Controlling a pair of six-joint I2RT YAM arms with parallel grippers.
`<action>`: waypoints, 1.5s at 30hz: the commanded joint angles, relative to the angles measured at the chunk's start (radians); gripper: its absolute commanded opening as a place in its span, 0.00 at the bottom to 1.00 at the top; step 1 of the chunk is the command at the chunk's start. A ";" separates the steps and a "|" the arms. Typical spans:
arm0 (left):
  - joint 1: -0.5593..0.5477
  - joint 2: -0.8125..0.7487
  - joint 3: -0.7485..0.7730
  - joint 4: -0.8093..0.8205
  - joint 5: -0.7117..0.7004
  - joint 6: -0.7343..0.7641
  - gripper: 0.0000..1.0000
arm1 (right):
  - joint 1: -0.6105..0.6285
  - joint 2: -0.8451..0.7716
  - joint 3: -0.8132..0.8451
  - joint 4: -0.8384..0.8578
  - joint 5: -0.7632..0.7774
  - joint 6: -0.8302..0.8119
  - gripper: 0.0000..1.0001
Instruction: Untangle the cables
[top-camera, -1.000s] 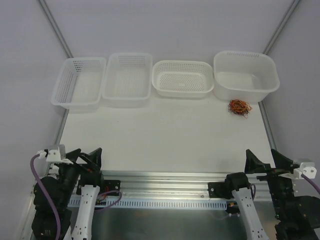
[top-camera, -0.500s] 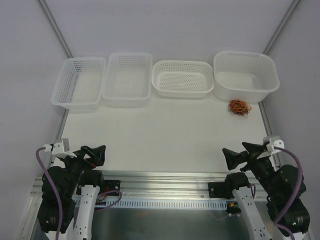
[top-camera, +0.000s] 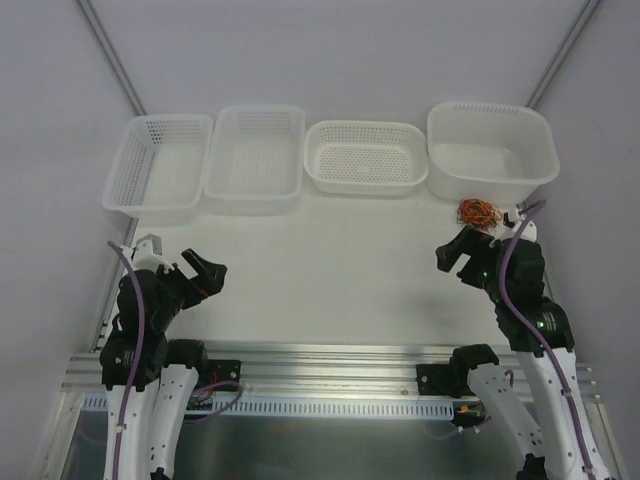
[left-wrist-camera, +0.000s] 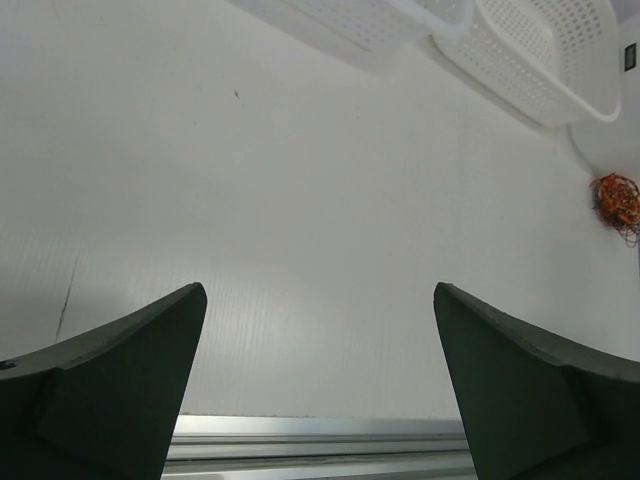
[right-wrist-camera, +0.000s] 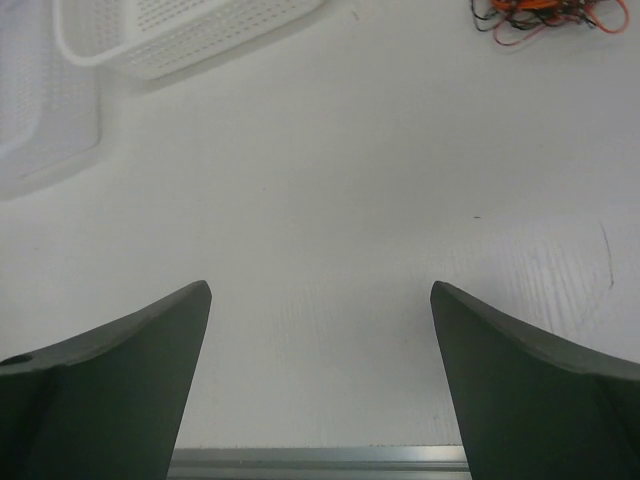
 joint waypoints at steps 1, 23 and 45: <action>0.005 0.100 -0.018 0.121 0.062 0.061 0.99 | -0.011 0.120 -0.031 0.123 0.249 0.151 0.97; 0.005 0.157 -0.135 0.286 0.221 0.185 0.99 | -0.482 0.973 0.022 0.798 0.150 0.626 0.97; 0.005 0.197 -0.141 0.286 0.227 0.182 0.99 | -0.491 1.171 -0.011 0.911 -0.026 0.571 0.07</action>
